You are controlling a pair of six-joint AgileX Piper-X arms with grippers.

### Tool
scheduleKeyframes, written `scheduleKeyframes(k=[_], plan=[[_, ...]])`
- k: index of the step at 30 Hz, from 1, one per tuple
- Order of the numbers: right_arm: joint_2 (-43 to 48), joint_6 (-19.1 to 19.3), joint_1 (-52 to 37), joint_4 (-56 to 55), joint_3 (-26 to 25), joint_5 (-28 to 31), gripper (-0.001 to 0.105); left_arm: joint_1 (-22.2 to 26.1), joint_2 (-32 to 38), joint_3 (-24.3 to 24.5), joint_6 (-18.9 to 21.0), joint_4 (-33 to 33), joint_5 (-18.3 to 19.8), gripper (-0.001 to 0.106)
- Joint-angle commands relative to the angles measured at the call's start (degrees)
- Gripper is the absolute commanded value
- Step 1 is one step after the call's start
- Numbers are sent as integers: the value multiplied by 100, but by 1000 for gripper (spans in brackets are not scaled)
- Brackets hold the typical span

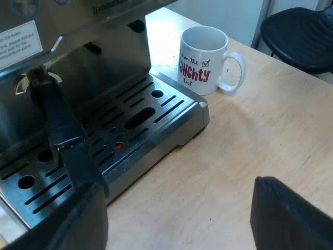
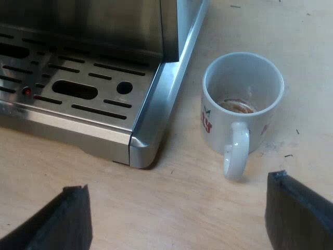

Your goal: Place mug into machine

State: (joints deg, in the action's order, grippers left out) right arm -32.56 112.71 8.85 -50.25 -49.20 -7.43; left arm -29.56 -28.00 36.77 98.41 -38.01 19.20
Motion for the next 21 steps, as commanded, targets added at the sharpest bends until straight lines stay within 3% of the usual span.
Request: scheduleKeyframes(k=[1,21], plan=[[21,57,8,51,-66,-3,70,-26,10,44,29,110,45,61],[21,-30,8,51,-66,-3,70,-26,10,44,29,110,45,61]])
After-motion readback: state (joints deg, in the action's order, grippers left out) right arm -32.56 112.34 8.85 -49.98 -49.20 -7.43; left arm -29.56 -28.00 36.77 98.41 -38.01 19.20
